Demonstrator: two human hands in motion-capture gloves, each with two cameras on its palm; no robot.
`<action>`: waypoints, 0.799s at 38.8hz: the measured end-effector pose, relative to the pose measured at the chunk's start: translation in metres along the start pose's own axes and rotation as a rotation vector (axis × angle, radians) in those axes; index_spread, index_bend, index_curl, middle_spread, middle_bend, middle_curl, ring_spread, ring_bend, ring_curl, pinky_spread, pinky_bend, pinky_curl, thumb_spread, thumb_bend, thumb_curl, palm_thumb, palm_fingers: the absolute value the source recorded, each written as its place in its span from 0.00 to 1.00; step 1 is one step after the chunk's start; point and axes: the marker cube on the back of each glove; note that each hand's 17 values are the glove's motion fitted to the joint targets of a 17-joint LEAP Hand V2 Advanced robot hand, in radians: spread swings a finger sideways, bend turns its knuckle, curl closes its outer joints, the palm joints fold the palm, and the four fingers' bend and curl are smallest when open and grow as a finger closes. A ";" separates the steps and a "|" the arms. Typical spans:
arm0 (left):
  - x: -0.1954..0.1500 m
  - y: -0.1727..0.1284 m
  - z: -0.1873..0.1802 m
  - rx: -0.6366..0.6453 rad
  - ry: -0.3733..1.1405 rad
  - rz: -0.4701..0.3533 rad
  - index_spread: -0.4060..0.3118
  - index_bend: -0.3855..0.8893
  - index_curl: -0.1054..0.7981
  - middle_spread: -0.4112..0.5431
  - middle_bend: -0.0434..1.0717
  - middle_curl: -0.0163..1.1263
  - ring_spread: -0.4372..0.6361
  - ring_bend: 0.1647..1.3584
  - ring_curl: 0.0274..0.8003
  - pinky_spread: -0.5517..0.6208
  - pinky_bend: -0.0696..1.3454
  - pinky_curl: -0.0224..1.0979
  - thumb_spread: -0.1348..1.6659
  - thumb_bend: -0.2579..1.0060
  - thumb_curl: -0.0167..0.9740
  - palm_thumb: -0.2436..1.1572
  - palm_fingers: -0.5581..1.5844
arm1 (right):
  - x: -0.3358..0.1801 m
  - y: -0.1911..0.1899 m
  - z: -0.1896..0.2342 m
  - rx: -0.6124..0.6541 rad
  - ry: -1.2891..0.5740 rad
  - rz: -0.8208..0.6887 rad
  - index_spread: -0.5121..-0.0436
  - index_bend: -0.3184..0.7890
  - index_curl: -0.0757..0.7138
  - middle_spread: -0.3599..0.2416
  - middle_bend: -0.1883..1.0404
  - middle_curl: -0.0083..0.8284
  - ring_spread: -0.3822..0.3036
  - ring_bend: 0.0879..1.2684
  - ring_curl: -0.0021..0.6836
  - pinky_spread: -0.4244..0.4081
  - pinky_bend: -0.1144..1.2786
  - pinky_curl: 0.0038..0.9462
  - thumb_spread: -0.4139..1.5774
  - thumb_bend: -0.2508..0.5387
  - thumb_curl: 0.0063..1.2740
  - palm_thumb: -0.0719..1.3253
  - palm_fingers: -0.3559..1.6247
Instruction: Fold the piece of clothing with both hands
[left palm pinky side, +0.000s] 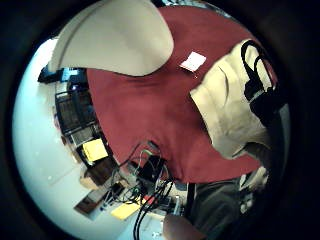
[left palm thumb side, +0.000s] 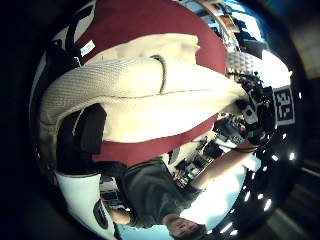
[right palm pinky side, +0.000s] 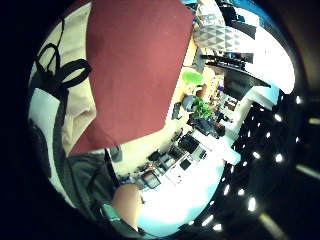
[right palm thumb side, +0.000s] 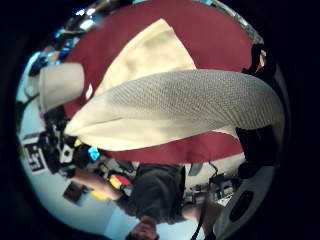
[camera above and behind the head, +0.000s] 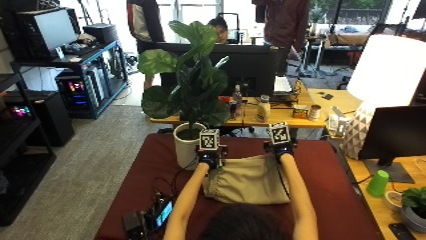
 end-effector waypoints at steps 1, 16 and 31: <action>-0.001 -0.010 0.003 0.006 -0.003 -0.025 0.22 0.42 0.52 0.09 0.37 0.42 0.08 0.28 0.49 0.16 0.31 0.36 0.77 0.20 0.29 0.58 0.81 | -0.004 -0.011 0.003 0.025 -0.002 0.026 0.53 0.44 0.61 0.21 0.44 0.63 0.20 0.50 0.68 0.12 0.55 0.44 0.76 0.31 0.29 0.85 0.84; -0.017 -0.047 0.052 0.314 -0.204 -0.192 0.32 0.37 0.46 0.20 0.14 0.39 0.16 0.29 0.53 0.23 0.39 0.42 0.77 0.18 0.28 0.56 0.61 | -0.024 -0.056 0.050 0.511 -0.236 0.182 0.49 0.36 0.56 0.25 0.38 0.61 0.25 0.44 0.67 0.21 0.51 0.44 0.80 0.28 0.26 0.83 0.66; 0.020 0.012 0.089 0.309 -0.179 -0.001 0.37 0.50 0.54 0.39 0.14 0.29 0.36 0.27 0.48 0.48 0.26 0.36 0.81 0.18 0.21 0.40 0.46 | 0.002 0.015 0.112 0.141 -0.129 0.273 0.49 0.34 0.45 0.36 0.34 0.58 0.33 0.35 0.61 0.41 0.47 0.41 0.83 0.23 0.21 0.61 0.58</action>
